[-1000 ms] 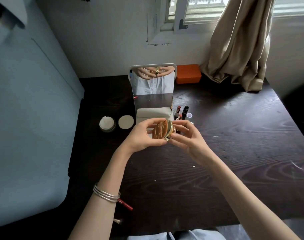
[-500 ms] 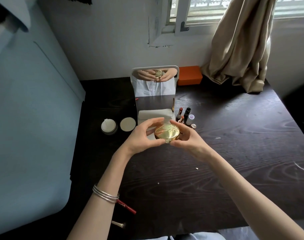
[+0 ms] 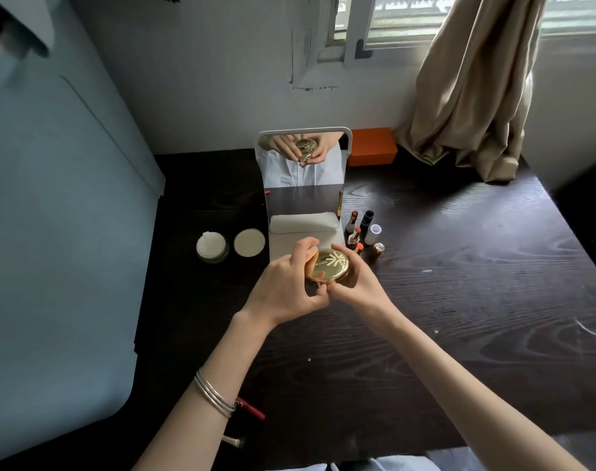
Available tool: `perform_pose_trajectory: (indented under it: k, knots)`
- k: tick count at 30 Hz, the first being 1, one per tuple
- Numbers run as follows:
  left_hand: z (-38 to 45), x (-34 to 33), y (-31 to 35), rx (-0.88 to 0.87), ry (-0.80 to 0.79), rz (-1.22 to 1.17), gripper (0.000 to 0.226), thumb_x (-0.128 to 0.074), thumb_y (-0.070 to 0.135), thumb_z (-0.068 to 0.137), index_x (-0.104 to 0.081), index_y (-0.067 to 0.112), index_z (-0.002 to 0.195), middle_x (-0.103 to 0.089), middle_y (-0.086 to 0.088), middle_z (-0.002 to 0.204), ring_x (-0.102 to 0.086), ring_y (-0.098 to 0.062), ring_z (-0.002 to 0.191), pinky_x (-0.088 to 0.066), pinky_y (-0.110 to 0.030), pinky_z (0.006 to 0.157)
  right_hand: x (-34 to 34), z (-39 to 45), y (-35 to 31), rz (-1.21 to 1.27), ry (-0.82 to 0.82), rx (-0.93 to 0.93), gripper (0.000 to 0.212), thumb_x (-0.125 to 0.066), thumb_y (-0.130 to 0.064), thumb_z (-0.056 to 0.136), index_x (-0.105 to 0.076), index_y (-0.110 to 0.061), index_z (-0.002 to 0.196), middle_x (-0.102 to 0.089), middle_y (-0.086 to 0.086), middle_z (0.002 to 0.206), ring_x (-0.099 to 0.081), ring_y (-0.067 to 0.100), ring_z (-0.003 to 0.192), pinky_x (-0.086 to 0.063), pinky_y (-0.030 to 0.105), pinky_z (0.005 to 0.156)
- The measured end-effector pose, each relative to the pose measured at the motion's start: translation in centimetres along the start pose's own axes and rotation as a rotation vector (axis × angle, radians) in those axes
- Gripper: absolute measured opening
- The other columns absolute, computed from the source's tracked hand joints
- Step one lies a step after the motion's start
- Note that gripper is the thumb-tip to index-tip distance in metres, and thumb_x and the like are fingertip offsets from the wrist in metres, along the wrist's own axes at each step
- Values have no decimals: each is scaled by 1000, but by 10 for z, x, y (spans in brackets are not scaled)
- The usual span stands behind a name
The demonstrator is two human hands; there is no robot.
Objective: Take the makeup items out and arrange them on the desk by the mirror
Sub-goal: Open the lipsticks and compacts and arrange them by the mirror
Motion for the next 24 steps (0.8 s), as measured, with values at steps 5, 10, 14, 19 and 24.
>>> perform_pose_trajectory:
  k: [5, 10, 14, 19, 24]
  knots:
    - [-3, -1, 2, -37, 72, 0, 55, -52, 42, 75, -36, 14, 119, -69, -11, 102, -69, -21, 85, -56, -24, 69, -6, -1, 3, 45, 35, -6, 75, -55, -11, 66, -35, -24, 137, -57, 6, 121, -58, 9, 104, -48, 20, 85]
    - [-4, -3, 4, -80, 57, 30, 39, -50, 39, 78, -42, 11, 104, -69, -9, 79, -67, -19, 64, -51, -17, 54, -5, -3, 7, 41, 27, -26, 81, -57, -21, 70, -23, -30, 143, -58, -5, 120, -56, 2, 108, -41, 26, 101]
    - [-5, -8, 2, -88, 1, 43, 40, -62, 32, 78, -53, 3, 104, -69, -11, 79, -69, -21, 65, -53, -20, 55, -3, -6, 6, 30, 19, -19, 74, -56, -15, 77, -23, -32, 140, -58, -12, 119, -57, -6, 105, -42, 20, 96]
    - [-1, 0, 3, -91, -2, 99, 53, -49, 48, 76, -50, 8, 111, -68, -5, 78, -66, -19, 61, -56, -27, 55, 0, -8, 6, -27, 4, -23, 73, -60, -11, 74, -33, -17, 141, -61, -6, 113, -61, -5, 97, -47, 19, 89]
    - [-1, 1, -4, -16, -31, -27, 48, -60, 42, 73, -35, 18, 106, -68, -11, 100, -69, -22, 79, -59, -31, 64, 4, -4, -1, -11, -17, -26, 65, -60, -8, 70, -40, -15, 131, -62, -4, 107, -64, -2, 90, -51, 17, 78]
Point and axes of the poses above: each hand's wrist, its own z-axis towards the middle knuckle, its own x-axis out of the back of the hand, y = z × x, the point moved 7 cm from there along z, towards the middle knuckle
